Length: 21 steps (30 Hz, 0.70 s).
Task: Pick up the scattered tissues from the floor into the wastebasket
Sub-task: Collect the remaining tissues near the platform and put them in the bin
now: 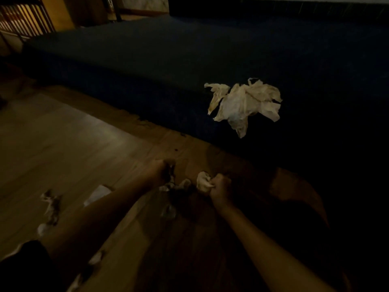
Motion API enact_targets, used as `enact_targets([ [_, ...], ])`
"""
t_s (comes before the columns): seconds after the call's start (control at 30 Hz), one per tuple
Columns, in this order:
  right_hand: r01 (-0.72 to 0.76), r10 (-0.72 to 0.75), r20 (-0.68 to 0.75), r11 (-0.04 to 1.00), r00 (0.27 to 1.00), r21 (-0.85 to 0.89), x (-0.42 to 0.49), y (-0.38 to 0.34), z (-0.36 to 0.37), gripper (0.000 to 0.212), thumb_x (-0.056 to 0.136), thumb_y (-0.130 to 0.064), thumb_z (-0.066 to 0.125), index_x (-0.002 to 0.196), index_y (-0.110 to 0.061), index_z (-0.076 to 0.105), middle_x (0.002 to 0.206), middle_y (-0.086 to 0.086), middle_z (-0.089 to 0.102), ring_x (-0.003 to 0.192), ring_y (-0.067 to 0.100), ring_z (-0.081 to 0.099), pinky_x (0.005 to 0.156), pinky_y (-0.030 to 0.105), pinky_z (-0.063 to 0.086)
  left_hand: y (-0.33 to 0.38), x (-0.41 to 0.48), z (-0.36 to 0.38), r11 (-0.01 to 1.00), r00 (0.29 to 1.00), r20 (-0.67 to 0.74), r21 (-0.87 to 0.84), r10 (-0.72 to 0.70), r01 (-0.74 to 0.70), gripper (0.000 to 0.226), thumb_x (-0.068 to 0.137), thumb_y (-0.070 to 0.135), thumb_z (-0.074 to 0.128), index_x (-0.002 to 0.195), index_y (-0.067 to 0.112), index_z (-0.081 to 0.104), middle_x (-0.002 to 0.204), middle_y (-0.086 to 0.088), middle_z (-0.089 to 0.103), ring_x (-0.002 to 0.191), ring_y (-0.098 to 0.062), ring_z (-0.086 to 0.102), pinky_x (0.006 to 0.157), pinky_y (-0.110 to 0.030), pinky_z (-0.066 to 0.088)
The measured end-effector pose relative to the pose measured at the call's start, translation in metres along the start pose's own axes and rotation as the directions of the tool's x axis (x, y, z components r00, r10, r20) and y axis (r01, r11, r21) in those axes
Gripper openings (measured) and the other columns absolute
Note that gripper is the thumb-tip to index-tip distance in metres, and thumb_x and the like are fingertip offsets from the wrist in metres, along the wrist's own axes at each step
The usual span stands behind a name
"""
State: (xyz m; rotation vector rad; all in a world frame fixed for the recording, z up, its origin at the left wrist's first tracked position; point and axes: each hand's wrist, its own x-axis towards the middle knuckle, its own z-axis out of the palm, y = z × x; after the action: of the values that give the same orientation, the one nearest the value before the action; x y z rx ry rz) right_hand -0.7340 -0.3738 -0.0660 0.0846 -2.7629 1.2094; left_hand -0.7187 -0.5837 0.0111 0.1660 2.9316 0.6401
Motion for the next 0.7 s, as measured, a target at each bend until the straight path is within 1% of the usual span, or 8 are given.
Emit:
enact_targets([
  [0.07,-0.077,0.072,0.089,0.996,0.993,0.049,-0.007,-0.014,-0.007,0.025,0.072,-0.006,0.051,0.072,0.016,0.064,0.075,0.015,0.061,0.072,0.017,0.054,0.049,0.017,0.028,-0.015,-0.022,-0.008,0.998,0.999,-0.043,-0.055,0.006,-0.008,0.006,0.072,0.026,0.061,0.077,0.023,0.065,0.076,0.005,0.059,0.089,-0.007,0.067,0.081,-0.029,0.055],
  [0.17,-0.044,0.028,0.161,0.994,0.987,0.099,-0.029,-0.052,-0.005,0.018,0.078,0.006,0.053,0.065,0.016,0.061,0.063,0.010,0.057,0.065,0.015,0.052,0.041,0.008,0.026,-0.064,-0.055,-0.027,0.976,0.968,-0.162,-0.142,-0.190,0.168,0.019,0.070,0.007,0.073,0.089,0.005,0.069,0.088,-0.017,0.070,0.084,-0.028,0.067,0.079,-0.046,0.056],
  [0.27,0.037,-0.082,0.294,0.987,0.952,0.157,-0.055,-0.105,0.005,0.021,0.082,0.007,0.052,0.069,0.007,0.069,0.064,0.014,0.064,0.059,0.014,0.054,0.037,0.006,0.034,-0.102,-0.098,-0.052,0.926,0.897,-0.270,-0.243,-0.350,0.289,0.020,0.066,0.010,0.076,0.077,-0.004,0.067,0.072,-0.015,0.065,0.071,-0.025,0.063,0.071,-0.049,0.055],
  [0.37,0.099,-0.164,0.341,0.975,0.926,0.200,-0.073,-0.153,0.022,0.019,0.086,0.000,0.054,0.091,0.000,0.073,0.086,0.010,0.071,0.080,0.018,0.064,0.051,0.017,0.043,-0.132,-0.140,-0.059,0.861,0.823,-0.291,-0.314,-0.488,0.399,0.028,0.064,0.001,0.076,0.084,-0.014,0.064,0.082,-0.027,0.064,0.078,-0.025,0.056,0.072,-0.046,0.049],
  [0.43,0.132,-0.208,0.379,0.967,0.902,0.217,-0.082,-0.180,0.040,0.021,0.086,0.001,0.052,0.095,0.000,0.072,0.092,0.010,0.072,0.087,0.019,0.065,0.057,0.023,0.045,-0.151,-0.172,-0.055,0.819,0.774,-0.293,-0.333,-0.561,0.467,0.030,0.071,-0.007,0.070,0.099,-0.012,0.059,0.087,-0.027,0.061,0.082,-0.027,0.057,0.069,-0.039,0.045],
  [0.5,0.145,-0.221,0.420,0.968,0.880,0.205,-0.088,-0.199,0.065,0.022,0.086,0.001,0.051,0.093,0.003,0.071,0.096,0.017,0.072,0.091,0.025,0.066,0.057,0.026,0.042,-0.168,-0.199,-0.049,0.822,0.747,-0.353,-0.327,-0.563,0.466,0.035,0.073,-0.008,0.067,0.106,-0.006,0.057,0.094,-0.028,0.062,0.088,-0.037,0.063,0.072,-0.042,0.050],
  [0.6,0.185,-0.228,0.483,0.973,0.845,0.136,-0.092,-0.220,0.104,0.025,0.089,-0.001,0.046,0.102,0.003,0.067,0.106,0.017,0.069,0.096,0.027,0.064,0.063,0.022,0.044,-0.160,-0.236,-0.040,0.843,0.770,-0.345,-0.179,-0.537,0.508,0.045,0.076,0.007,0.069,0.119,0.007,0.055,0.112,-0.021,0.060,0.097,-0.037,0.062,0.081,-0.044,0.051],
  [0.7,0.362,-0.323,0.556,0.931,0.766,0.042,-0.104,-0.231,0.132,0.033,0.095,-0.008,0.042,0.125,0.002,0.052,0.132,0.020,0.052,0.120,0.030,0.048,0.097,0.031,0.038,-0.136,-0.258,-0.027,0.823,0.794,-0.240,-0.048,-0.559,0.565,0.050,0.086,0.039,0.057,0.132,0.026,0.042,0.117,-0.014,0.058,0.100,-0.033,0.060,0.082,-0.039,0.052],
])
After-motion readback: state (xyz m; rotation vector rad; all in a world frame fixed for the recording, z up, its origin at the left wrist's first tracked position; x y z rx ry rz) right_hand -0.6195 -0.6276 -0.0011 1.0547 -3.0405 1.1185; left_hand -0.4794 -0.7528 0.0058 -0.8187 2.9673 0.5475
